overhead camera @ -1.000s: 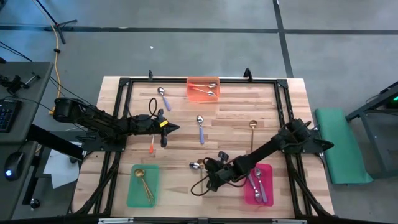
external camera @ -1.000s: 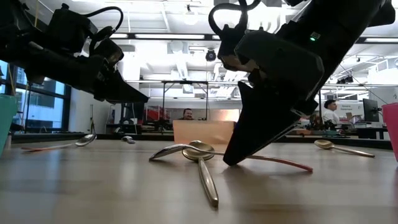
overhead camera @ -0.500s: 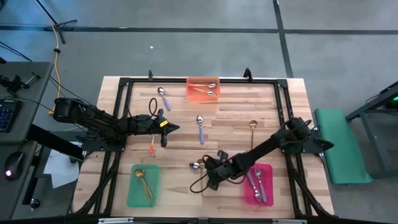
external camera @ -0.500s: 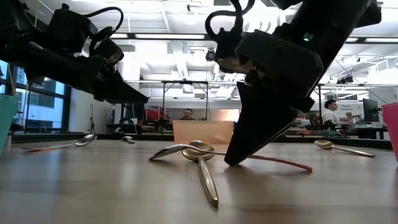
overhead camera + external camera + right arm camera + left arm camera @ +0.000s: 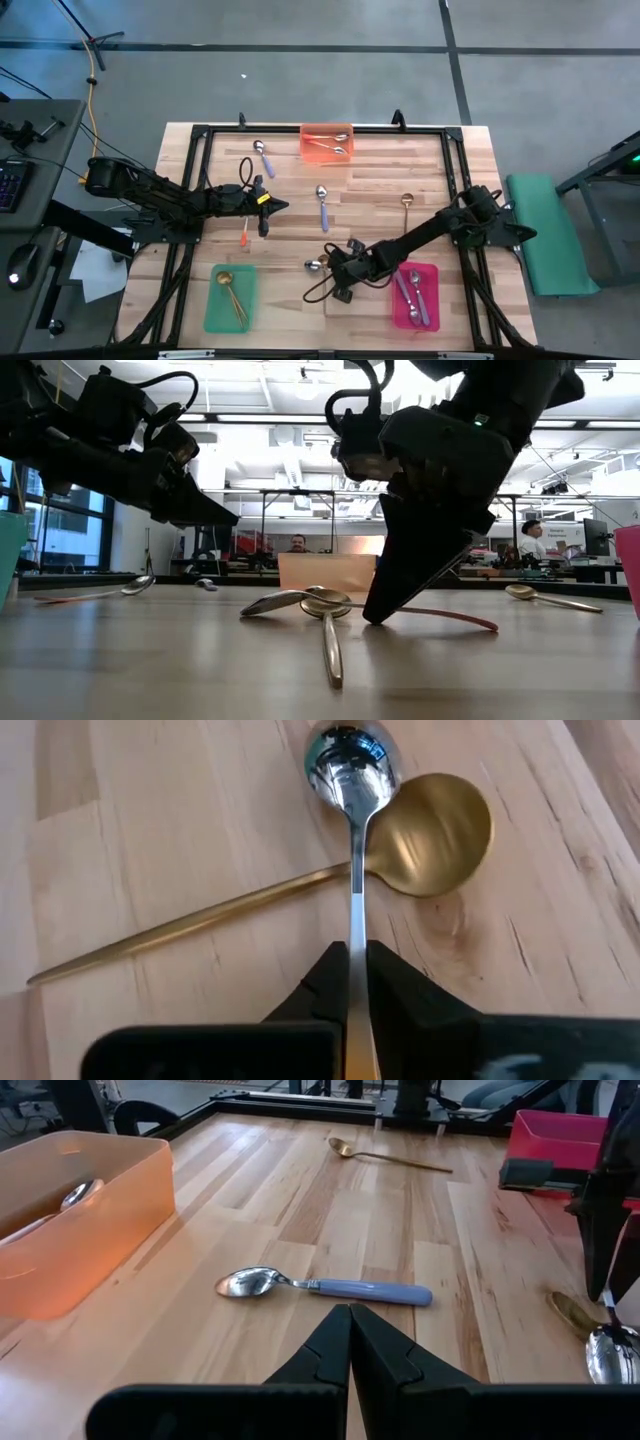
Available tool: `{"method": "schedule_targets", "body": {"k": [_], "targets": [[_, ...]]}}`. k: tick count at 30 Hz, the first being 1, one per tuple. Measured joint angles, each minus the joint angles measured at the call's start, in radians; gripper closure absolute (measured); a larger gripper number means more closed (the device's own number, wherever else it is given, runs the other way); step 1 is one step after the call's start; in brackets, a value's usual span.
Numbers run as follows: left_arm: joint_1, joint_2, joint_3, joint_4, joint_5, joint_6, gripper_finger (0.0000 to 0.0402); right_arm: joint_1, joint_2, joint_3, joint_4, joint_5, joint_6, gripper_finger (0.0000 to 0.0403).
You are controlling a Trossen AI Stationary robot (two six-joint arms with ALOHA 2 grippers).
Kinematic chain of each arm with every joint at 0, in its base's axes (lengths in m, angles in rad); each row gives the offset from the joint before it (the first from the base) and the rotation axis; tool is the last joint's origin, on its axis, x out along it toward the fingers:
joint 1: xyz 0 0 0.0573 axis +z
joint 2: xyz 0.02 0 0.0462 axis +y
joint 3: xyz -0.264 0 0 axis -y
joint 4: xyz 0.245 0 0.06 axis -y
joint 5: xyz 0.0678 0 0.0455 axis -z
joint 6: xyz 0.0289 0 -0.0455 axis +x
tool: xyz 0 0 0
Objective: Sort silverware by color (type)
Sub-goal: Put the orange spoon into the orange bin
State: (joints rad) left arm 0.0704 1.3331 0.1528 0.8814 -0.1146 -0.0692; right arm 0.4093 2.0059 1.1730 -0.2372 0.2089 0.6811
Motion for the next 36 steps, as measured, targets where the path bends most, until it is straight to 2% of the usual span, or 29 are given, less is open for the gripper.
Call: {"method": "schedule_targets", "body": {"k": [7, 13, 18, 22, 27, 29, 36], "targets": [[0.000, 0.000, 0.000, -0.002, -0.003, -0.034, 0.0401, -0.052, -0.051, 0.050, -0.036, -0.092, -0.148, 0.0400], [0.000, 0.000, 0.000, 0.000, -0.003, -0.037, 0.0401, -0.167, -0.142, 0.109, -0.147, -0.122, -0.323, 0.0400], [0.001, 0.000, 0.000, 0.007, -0.006, -0.034, 0.0401, -0.337, -0.224, 0.160, -0.262, -0.113, -0.498, 0.0400], [0.001, 0.000, 0.000, 0.007, -0.006, -0.034, 0.0401, -0.509, -0.233, 0.187, -0.301, -0.109, -0.672, 0.0400], [0.001, 0.000, 0.000, 0.006, -0.006, -0.033, 0.0401, -0.729, -0.209, 0.206, -0.273, -0.137, -0.943, 0.0400], [0.001, 0.000, 0.000, 0.006, -0.006, -0.033, 0.0401, -0.802, -0.193, 0.206, -0.211, -0.169, -1.040, 0.0400], [0.001, 0.000, 0.000, 0.005, -0.031, -0.033, 0.0401, -0.985, -0.098, 0.219, -0.088, -0.309, -1.174, 0.0400]]}}
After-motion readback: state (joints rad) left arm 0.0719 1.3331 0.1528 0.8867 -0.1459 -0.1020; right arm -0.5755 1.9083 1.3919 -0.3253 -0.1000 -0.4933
